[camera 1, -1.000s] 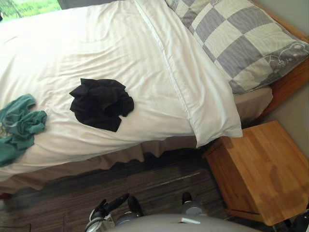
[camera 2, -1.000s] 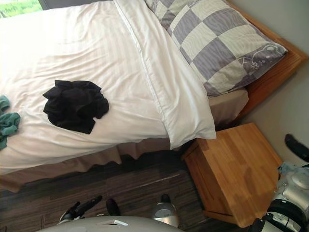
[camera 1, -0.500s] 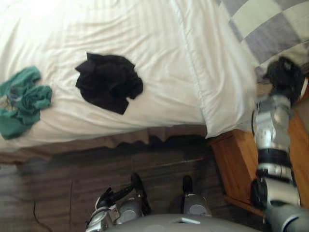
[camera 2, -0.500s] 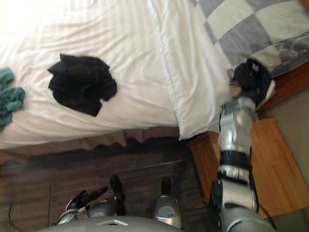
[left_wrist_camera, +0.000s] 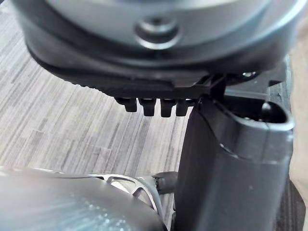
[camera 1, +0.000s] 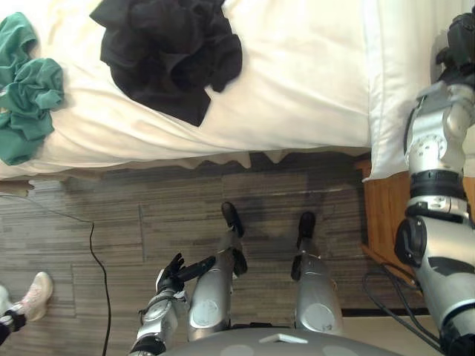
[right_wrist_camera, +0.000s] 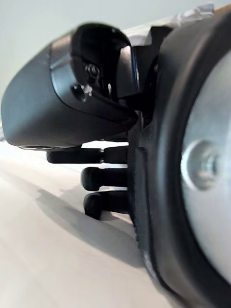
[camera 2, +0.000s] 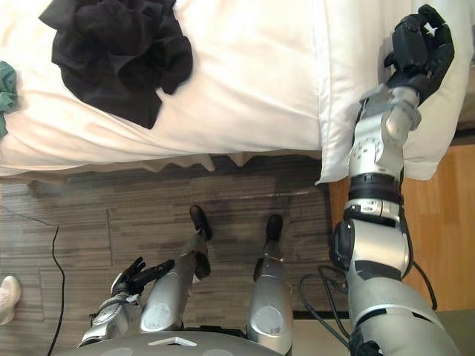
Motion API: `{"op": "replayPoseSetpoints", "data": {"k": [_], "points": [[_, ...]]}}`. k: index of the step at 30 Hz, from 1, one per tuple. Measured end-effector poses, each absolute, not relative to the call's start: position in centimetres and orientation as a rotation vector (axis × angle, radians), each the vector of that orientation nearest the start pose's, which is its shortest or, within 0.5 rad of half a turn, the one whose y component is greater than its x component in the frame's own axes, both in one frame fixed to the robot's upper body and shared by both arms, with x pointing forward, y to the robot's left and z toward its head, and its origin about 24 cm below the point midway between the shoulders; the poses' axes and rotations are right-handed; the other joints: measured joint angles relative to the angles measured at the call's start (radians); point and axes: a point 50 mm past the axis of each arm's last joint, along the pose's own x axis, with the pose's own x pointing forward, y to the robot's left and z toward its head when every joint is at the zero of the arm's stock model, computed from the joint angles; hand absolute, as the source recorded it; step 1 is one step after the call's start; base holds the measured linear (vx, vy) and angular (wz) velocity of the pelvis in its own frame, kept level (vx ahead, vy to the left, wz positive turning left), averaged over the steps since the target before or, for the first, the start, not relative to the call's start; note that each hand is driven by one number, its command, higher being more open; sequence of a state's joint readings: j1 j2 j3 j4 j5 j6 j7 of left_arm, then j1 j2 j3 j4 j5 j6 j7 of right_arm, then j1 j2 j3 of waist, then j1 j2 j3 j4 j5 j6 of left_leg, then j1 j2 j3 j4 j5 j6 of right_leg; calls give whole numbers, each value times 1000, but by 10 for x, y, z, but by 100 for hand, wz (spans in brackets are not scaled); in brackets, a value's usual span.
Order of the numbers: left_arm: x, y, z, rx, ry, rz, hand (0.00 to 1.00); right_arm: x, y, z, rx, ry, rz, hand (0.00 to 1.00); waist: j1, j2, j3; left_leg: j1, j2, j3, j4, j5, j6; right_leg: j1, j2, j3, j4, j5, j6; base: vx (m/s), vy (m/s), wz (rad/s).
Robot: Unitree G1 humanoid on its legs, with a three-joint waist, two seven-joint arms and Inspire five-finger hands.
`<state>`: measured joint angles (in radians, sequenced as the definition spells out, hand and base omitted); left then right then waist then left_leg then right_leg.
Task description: Tidy up the quilt and then pick up the clothes from the bed and put them into the laundry hamper
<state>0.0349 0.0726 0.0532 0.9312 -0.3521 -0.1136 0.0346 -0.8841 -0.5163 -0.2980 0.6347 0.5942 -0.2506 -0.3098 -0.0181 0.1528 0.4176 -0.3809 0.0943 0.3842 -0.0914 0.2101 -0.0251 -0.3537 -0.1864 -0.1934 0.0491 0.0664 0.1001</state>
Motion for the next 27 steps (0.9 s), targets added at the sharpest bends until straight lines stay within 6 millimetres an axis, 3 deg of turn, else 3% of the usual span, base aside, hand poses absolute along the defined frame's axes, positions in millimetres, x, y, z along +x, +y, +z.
{"op": "replayPoseSetpoints", "data": {"k": [6,10,13,14,15,16,18,19,20,21,24,26,27], "points": [[155,184,-136,-271,808,273,100,355,-278,208,413,-579,-508,0,-8,-10,-2,38,21,46,0,-17,-26,15,13,35,0,-5,-6,27,-21,-22],[158,181,-136,-312,807,300,100,343,-260,132,477,-388,-521,0,-14,-67,-47,107,43,57,0,-33,-47,78,34,32,-3,-28,-23,39,-54,-12],[150,188,-141,-310,851,360,100,306,-250,25,516,-21,-623,0,-19,-118,-121,168,56,57,0,-51,-67,148,51,20,-10,-57,-31,122,-91,3],[150,190,-143,-291,875,356,100,283,-249,-17,508,168,-664,100,-28,-124,-141,186,56,51,0,-56,-73,176,52,8,-21,-62,-32,123,-66,15],[151,190,-143,-265,882,339,100,270,-248,-37,495,263,-676,100,-35,-125,-148,195,55,48,0,-57,-74,189,52,4,-23,-66,-31,133,-53,11],[157,185,-141,-188,887,283,100,234,-240,-80,451,503,-694,100,-41,-124,-152,221,55,51,0,-61,-79,218,51,4,-32,-68,-31,83,-30,-1],[162,180,-139,-81,886,206,100,192,-229,-115,395,721,-684,100,-46,-118,-156,245,52,57,0,-62,-80,239,50,7,-36,-69,-30,76,-27,-13],[164,179,-139,-22,885,166,100,158,-219,-136,359,871,-665,100,-58,-115,-159,270,51,59,0,-63,-81,261,50,8,-36,-74,-27,82,-33,-17],[164,179,-139,8,889,149,100,128,-211,-150,349,983,-662,100,-76,-114,-161,297,52,62,0,-64,-83,283,50,10,-35,-77,-25,58,-25,-28],[163,180,-139,18,892,147,100,123,-213,-151,369,995,-680,100,-81,-117,-165,309,51,70,0,-65,-84,286,49,21,-35,-77,-25,33,-18,-42],[163,181,-139,22,893,143,100,106,-223,-153,212,1031,-614,100,-98,-120,-192,351,55,74,0,-78,-93,316,52,36,-33,-85,-23,-20,1,-17],[158,180,-141,19,901,140,100,96,-224,-156,188,1058,-604,100,-95,-127,-216,348,59,71,20,-111,-76,325,51,19,-25,-105,-15,-30,32,27],[158,181,-141,21,900,144,100,96,-219,-157,169,1068,-573,100,-92,-139,-220,293,66,44,129,-152,-72,322,31,2,-2,-113,-8,-26,85,50]]}}
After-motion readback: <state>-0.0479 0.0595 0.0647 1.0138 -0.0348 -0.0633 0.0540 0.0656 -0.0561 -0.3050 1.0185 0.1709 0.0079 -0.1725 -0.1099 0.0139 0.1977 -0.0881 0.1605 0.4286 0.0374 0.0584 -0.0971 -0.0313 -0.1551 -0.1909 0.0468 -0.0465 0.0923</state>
